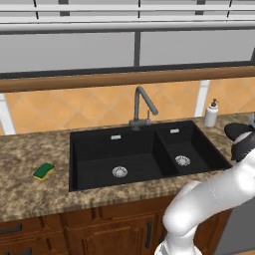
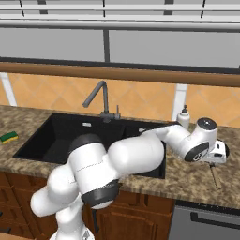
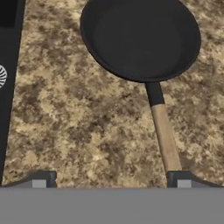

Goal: Pick the pan and sponge and place them into the sink. Then turn on the water.

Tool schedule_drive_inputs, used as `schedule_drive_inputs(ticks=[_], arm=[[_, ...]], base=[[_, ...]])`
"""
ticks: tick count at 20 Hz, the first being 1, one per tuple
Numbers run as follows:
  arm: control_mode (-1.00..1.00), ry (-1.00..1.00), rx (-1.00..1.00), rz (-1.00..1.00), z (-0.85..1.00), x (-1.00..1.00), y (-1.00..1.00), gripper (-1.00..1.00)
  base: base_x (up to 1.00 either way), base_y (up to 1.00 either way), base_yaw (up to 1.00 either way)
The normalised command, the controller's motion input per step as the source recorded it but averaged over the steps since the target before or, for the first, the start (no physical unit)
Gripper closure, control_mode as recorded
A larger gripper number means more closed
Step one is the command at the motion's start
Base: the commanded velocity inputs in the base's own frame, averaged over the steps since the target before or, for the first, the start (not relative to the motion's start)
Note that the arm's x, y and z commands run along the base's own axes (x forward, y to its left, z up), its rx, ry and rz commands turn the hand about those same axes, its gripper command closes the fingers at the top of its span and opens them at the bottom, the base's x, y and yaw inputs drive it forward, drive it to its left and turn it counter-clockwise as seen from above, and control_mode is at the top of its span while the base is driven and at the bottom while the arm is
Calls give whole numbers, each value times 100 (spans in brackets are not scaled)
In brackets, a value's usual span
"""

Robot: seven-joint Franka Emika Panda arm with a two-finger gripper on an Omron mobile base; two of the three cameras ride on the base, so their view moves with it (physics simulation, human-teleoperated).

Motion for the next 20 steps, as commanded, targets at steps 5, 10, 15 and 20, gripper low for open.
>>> schedule_drive_inputs(ticks=[5, 10, 15, 20], arm=[[-100, 0, 0, 0, -27, 2, -15, -100], [-100, 0, 0, 0, -41, 10, -3, -100], [-100, 0, 0, 4, -31, 21, -23, -100], [-100, -1, 0, 7, -15, 27, -25, -100]], base=[[0, 0, 0], [0, 0, 0], [0, 0, 0], [0, 0, 0]])
